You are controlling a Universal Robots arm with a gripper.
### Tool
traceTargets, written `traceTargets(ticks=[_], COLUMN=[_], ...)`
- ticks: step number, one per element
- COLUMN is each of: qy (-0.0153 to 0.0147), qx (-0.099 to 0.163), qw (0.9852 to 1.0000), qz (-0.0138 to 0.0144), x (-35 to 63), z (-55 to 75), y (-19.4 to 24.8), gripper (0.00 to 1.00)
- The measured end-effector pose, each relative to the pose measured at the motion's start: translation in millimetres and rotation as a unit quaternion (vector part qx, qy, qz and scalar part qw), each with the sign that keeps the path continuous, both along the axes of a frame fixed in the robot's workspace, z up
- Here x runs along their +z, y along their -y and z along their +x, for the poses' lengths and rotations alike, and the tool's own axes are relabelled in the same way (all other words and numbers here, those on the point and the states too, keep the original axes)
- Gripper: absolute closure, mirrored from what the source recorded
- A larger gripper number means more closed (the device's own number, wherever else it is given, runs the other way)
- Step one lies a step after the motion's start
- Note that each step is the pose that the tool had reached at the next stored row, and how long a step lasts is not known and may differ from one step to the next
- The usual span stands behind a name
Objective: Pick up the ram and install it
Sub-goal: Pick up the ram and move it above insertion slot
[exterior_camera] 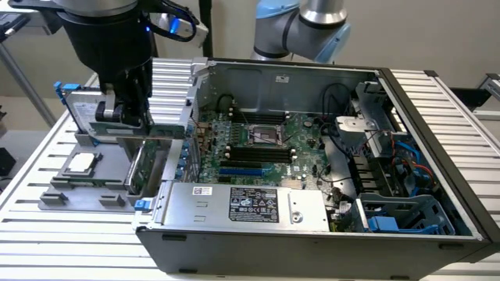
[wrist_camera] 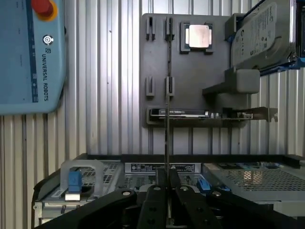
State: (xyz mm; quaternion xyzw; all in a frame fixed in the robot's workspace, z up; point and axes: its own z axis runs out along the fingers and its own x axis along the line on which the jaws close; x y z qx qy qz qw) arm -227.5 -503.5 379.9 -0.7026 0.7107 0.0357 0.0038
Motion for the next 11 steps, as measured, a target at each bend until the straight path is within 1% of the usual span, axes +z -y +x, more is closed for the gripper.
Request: traceTargets(ticks=[11], qy=[0.0000], qx=[0.000], qw=[1.0000], qz=[0.0000], x=[1.2], z=[50.0], y=[0.0], gripper=[1.00])
